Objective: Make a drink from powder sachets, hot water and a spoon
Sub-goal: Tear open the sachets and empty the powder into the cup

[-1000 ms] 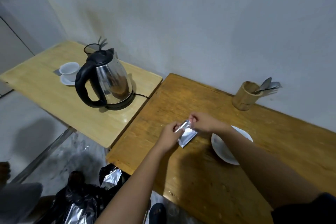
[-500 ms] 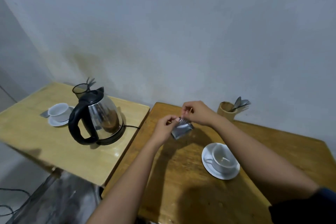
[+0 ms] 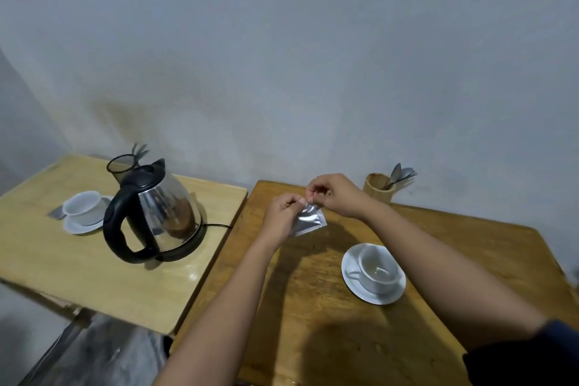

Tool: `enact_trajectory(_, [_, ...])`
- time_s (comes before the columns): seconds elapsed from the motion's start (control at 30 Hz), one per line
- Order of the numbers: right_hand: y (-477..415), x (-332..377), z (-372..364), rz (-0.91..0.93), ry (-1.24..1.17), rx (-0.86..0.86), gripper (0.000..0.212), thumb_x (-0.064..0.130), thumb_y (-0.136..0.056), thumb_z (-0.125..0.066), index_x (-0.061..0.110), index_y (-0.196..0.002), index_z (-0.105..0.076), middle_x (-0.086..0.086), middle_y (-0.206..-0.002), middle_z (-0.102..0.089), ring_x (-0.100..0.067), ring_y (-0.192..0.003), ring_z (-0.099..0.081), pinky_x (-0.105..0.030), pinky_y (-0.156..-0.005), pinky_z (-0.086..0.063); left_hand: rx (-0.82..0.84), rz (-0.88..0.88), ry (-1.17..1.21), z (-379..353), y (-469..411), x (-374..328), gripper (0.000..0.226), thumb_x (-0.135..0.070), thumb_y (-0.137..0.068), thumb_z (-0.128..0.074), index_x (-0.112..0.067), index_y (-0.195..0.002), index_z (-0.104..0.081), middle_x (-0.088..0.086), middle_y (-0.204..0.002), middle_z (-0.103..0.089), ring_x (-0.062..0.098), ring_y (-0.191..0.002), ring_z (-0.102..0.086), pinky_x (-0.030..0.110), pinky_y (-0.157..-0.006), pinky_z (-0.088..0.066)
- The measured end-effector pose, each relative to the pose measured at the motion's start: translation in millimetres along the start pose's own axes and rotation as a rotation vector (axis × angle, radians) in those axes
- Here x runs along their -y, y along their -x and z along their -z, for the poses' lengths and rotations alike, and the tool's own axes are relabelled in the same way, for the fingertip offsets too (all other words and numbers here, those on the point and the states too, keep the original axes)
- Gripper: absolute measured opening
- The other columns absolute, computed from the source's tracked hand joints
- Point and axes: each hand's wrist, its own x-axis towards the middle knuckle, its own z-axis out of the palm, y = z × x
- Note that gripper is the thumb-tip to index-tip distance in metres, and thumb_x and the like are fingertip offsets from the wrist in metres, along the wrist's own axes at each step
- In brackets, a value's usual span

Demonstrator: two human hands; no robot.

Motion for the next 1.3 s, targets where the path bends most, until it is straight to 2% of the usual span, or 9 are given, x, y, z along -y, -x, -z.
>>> enact_trajectory(0.17, [-0.4,4.6,-5.0,0.094,0.051,-0.035,0.007,0.006,-0.084,-0.060,0.009,-0.082,-0.067,0.000,-0.083,-0.059,-0.020,-0.079,-0.054,-0.020,-0.066,-0.039,0.049,-0.002,0.025,10.2,0.5,-4.6,0.018,-0.019,-0.087,-0.057,-0.024,-0.071,-0.063,0.008,-0.088,-0.061,0.023,-0.088,-0.054,0.033,-0.076,-0.038])
enact_trajectory(0.33, [1.1,17.3,-16.6,0.231,0.175,-0.001,0.015,0.010,-0.088,-0.056,0.010,-0.094,-0.069,-0.003,-0.090,-0.058,-0.017,-0.076,-0.052,-0.033,-0.072,-0.044,-0.025,0.090,0.122,19.3,-0.8,-3.6,0.027,-0.008,-0.090,-0.051,-0.016,-0.065,-0.058,0.003,-0.069,-0.056,0.015,-0.069,-0.050,0.026,-0.061,-0.037])
enact_trajectory(0.43, [4.3,21.9,-24.5,0.299,0.210,-0.017,0.012,0.014,-0.088,-0.056,0.010,-0.091,-0.068,-0.004,-0.090,-0.059,-0.020,-0.077,-0.055,-0.037,-0.071,-0.048,-0.164,0.128,0.171,30.3,-5.4,2.2,0.026,-0.010,-0.090,-0.052,-0.016,-0.066,-0.058,0.005,-0.074,-0.057,0.017,-0.075,-0.050,0.026,-0.063,-0.037])
enact_trajectory(0.6, [7.7,23.1,-33.9,0.438,0.245,0.005,0.009,0.014,-0.087,-0.059,0.010,-0.087,-0.066,-0.007,-0.090,-0.063,-0.012,-0.071,-0.051,-0.025,-0.063,-0.039,-0.357,0.153,0.185,49.6,-14.0,14.2,0.031,-0.016,-0.092,-0.051,-0.018,-0.062,-0.056,0.008,-0.077,-0.056,0.020,-0.080,-0.049,0.030,-0.070,-0.036])
enact_trajectory(0.9, [2.4,26.4,-34.7,0.573,0.257,-0.082,0.013,0.011,-0.088,-0.055,0.006,-0.090,-0.066,-0.011,-0.091,-0.064,-0.021,-0.080,-0.058,-0.029,-0.068,-0.047,-0.430,0.129,0.222,53.0,-17.6,13.1,0.032,-0.015,-0.091,-0.051,-0.020,-0.059,-0.055,0.001,-0.064,-0.052,0.020,-0.072,-0.047,0.030,-0.069,-0.036])
enact_trajectory(0.97, [2.8,26.0,-39.6,0.600,0.272,-0.115,0.011,0.010,-0.088,-0.056,0.007,-0.091,-0.066,-0.011,-0.089,-0.064,-0.019,-0.079,-0.056,-0.027,-0.068,-0.045,-0.454,0.132,0.246,53.7,-17.8,13.2,0.034,-0.013,-0.092,-0.050,-0.018,-0.059,-0.053,0.001,-0.062,-0.049,0.016,-0.062,-0.045,0.026,-0.063,-0.039])
enact_trajectory(1.07, [5.6,25.9,-44.5,0.629,0.288,-0.109,0.007,0.007,-0.088,-0.056,0.007,-0.088,-0.063,-0.010,-0.086,-0.064,-0.015,-0.078,-0.052,-0.021,-0.068,-0.040,-0.503,0.148,0.258,63.4,-20.7,16.1,0.034,-0.013,-0.093,-0.049,-0.018,-0.060,-0.052,-0.001,-0.061,-0.048,0.011,-0.058,-0.042,0.010,-0.048,-0.038])
enact_trajectory(1.17, [9.3,21.4,-52.0,0.475,0.226,-0.036,0.007,0.007,-0.088,-0.055,0.008,-0.084,-0.061,-0.007,-0.082,-0.063,-0.007,-0.072,-0.045,-0.012,-0.064,-0.033,-0.514,0.150,0.272,76.5,-25.1,19.5,0.031,-0.017,-0.092,-0.051,-0.023,-0.062,-0.057,-0.005,-0.066,-0.053,0.010,-0.066,-0.046,0.019,-0.062,-0.040])
enact_trajectory(1.3, [13.7,-3.1,-76.2,-0.026,-0.002,0.077,0.018,0.002,-0.087,-0.050,0.015,-0.078,-0.059,0.005,-0.067,-0.059,-0.007,-0.062,-0.056,-0.022,-0.062,-0.046,-0.485,0.115,0.284,82.7,-20.7,19.9,0.016,-0.017,-0.092,-0.054,-0.015,-0.079,-0.064,-0.008,-0.076,-0.059,0.005,-0.074,-0.051,0.015,-0.066,-0.044])
